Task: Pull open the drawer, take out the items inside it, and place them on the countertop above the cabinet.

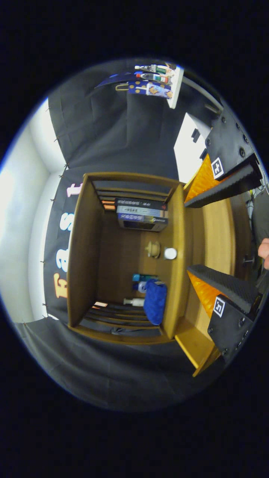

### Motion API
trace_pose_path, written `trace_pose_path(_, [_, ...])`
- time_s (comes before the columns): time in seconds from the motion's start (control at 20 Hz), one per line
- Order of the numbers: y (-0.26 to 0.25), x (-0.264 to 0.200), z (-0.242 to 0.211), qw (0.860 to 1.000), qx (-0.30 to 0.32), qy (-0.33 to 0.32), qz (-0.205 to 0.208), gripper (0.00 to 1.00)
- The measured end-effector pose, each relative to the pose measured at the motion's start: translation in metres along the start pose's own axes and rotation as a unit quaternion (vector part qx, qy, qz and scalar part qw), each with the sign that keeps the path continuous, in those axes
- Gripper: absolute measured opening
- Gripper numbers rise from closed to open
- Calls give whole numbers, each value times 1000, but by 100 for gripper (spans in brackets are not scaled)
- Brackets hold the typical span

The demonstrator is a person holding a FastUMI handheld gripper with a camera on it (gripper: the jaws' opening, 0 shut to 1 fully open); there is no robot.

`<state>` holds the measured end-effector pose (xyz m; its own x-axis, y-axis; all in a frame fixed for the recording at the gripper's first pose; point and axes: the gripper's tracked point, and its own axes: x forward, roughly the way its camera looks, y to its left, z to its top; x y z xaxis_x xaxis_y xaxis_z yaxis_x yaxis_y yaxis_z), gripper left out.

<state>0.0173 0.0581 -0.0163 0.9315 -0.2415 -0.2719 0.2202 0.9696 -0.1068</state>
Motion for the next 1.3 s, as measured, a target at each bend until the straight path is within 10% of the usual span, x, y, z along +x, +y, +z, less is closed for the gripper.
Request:
trace_pose_path(0.65, [31,-23,-111,998,15,34,43,99])
trace_pose_path(1.3, [36,6,-116,996,27,40,69,97])
